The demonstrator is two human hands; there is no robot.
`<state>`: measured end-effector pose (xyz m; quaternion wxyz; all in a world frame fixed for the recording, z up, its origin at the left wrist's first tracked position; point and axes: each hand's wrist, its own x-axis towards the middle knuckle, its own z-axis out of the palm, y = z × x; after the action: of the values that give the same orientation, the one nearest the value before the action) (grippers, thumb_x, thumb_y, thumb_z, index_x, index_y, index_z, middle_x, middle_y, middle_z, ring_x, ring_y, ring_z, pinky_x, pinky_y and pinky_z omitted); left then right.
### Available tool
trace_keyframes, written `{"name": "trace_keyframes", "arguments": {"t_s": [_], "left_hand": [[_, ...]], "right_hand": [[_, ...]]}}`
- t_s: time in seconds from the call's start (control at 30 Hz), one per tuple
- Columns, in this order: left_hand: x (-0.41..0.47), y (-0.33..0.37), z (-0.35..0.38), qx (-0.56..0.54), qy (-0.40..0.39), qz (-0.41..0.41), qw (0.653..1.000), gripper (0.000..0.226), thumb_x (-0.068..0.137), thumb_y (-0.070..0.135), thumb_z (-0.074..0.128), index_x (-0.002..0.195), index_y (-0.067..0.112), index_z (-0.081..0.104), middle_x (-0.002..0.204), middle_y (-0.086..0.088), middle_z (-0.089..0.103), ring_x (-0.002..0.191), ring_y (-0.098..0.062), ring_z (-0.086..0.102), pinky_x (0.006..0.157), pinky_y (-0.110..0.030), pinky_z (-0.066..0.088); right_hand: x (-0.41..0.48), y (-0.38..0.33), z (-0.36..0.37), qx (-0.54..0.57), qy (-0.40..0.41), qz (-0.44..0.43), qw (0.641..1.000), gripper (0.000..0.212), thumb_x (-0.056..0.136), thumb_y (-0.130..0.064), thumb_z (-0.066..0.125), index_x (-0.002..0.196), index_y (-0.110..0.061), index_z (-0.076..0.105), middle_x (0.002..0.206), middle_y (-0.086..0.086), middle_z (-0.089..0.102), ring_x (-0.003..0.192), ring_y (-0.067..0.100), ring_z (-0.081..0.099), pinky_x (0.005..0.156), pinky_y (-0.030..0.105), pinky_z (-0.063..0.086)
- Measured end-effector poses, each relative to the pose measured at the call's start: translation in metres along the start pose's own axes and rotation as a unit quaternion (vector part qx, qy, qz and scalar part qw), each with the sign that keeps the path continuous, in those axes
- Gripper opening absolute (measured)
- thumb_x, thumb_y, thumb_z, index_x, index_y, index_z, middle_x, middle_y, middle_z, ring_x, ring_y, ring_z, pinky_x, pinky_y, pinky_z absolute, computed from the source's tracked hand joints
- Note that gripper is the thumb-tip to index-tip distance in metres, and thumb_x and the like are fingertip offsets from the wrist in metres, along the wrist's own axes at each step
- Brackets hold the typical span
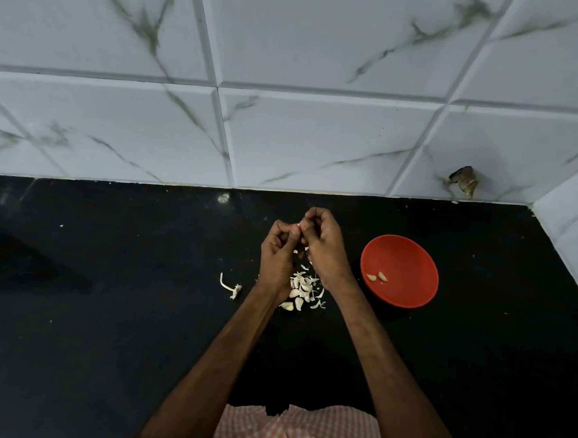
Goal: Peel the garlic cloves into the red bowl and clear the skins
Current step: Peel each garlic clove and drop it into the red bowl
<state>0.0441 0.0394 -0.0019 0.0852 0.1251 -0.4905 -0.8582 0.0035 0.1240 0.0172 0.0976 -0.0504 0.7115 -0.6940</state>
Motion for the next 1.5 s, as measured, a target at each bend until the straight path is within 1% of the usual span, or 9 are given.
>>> {"name": "trace_keyframes", "arguments": {"t_s": [0.1, 0.23, 0.53, 0.73, 0.87, 1.03, 1.13, 1.3, 1.5], "left_hand": [[0.003, 0.001, -0.006, 0.018, -0.014, -0.004, 1.000, 0.012, 0.100, 0.014, 0.057, 0.092, 0.006, 0.059, 0.076, -0.002, 0.065, 0.060, -0.008, 0.058, 0.048, -0.019, 0.045], [0.004, -0.002, -0.017, 0.080, -0.015, -0.002, 0.997, 0.014, 0.099, 0.008, 0.060, 0.109, 0.001, 0.066, 0.087, -0.006, 0.072, 0.075, -0.023, 0.060, 0.060, -0.028, 0.044], [0.008, -0.002, -0.014, 0.160, -0.012, 0.086, 0.983, 0.019, 0.098, 0.003, 0.060, 0.116, 0.001, 0.068, 0.105, -0.010, 0.076, 0.100, -0.022, 0.072, 0.084, -0.028, 0.056], [0.007, -0.003, -0.010, 0.262, 0.061, 0.117, 0.956, 0.018, 0.096, 0.001, 0.063, 0.110, 0.003, 0.073, 0.097, -0.004, 0.077, 0.092, -0.016, 0.073, 0.083, -0.033, 0.058], [0.006, 0.000, -0.005, 0.198, 0.068, 0.090, 0.974, 0.018, 0.097, -0.002, 0.060, 0.111, 0.000, 0.071, 0.097, -0.014, 0.075, 0.091, -0.027, 0.072, 0.081, -0.042, 0.059], [0.005, 0.000, -0.006, 0.069, 0.079, 0.023, 0.994, 0.021, 0.097, 0.006, 0.063, 0.115, -0.001, 0.069, 0.089, -0.010, 0.072, 0.079, -0.016, 0.067, 0.060, -0.025, 0.053], [0.008, 0.000, -0.012, 0.052, 0.078, 0.025, 0.995, 0.017, 0.095, 0.008, 0.066, 0.110, 0.009, 0.073, 0.095, -0.012, 0.072, 0.088, -0.022, 0.068, 0.064, -0.031, 0.057], [0.010, 0.000, -0.020, 0.149, 0.055, 0.100, 0.982, 0.021, 0.090, 0.004, 0.072, 0.108, 0.014, 0.076, 0.106, -0.007, 0.076, 0.107, -0.029, 0.070, 0.097, -0.051, 0.055], [0.011, 0.001, -0.027, 0.301, 0.031, 0.167, 0.939, 0.022, 0.086, 0.004, 0.076, 0.105, 0.015, 0.077, 0.100, 0.004, 0.076, 0.093, -0.018, 0.072, 0.085, -0.044, 0.060]], "right_hand": [[0.001, 0.002, -0.004, -0.003, 0.004, -0.024, 1.000, 0.019, 0.102, -0.009, 0.055, 0.106, -0.027, 0.053, 0.098, -0.002, 0.059, 0.068, -0.001, 0.058, 0.055, 0.019, 0.047], [0.000, 0.009, -0.009, -0.038, 0.049, -0.081, 0.995, 0.017, 0.098, -0.004, 0.059, 0.107, -0.016, 0.052, 0.099, -0.001, 0.057, 0.086, 0.006, 0.060, 0.076, 0.027, 0.052], [-0.003, 0.010, -0.004, -0.076, 0.070, -0.120, 0.987, 0.026, 0.096, -0.001, 0.060, 0.099, -0.025, 0.052, 0.095, -0.006, 0.060, 0.089, 0.001, 0.061, 0.082, 0.024, 0.052], [-0.009, 0.014, 0.003, -0.113, 0.088, -0.157, 0.977, 0.025, 0.095, 0.004, 0.059, 0.100, -0.018, 0.050, 0.093, -0.013, 0.058, 0.090, 0.004, 0.063, 0.079, 0.023, 0.055], [-0.013, 0.013, 0.009, -0.107, 0.097, -0.162, 0.976, 0.024, 0.095, 0.003, 0.061, 0.100, -0.019, 0.051, 0.094, -0.012, 0.058, 0.090, 0.003, 0.062, 0.078, 0.016, 0.051], [-0.016, 0.013, 0.006, -0.084, 0.082, -0.149, 0.982, 0.022, 0.095, 0.003, 0.060, 0.101, -0.016, 0.051, 0.094, -0.008, 0.057, 0.087, -0.004, 0.060, 0.076, 0.013, 0.050], [-0.020, 0.016, 0.005, -0.090, 0.050, -0.141, 0.985, 0.017, 0.096, 0.003, 0.059, 0.103, -0.011, 0.055, 0.097, -0.003, 0.060, 0.093, 0.002, 0.062, 0.081, 0.018, 0.052], [-0.011, 0.016, -0.008, -0.126, 0.055, -0.119, 0.983, 0.012, 0.102, -0.009, 0.055, 0.104, -0.003, 0.066, 0.104, 0.008, 0.062, 0.096, 0.017, 0.063, 0.085, 0.029, 0.052], [-0.009, 0.013, -0.013, -0.112, 0.078, -0.068, 0.988, 0.017, 0.102, -0.021, 0.059, 0.104, -0.007, 0.068, 0.098, 0.003, 0.070, 0.091, 0.015, 0.067, 0.080, 0.030, 0.054]]}}
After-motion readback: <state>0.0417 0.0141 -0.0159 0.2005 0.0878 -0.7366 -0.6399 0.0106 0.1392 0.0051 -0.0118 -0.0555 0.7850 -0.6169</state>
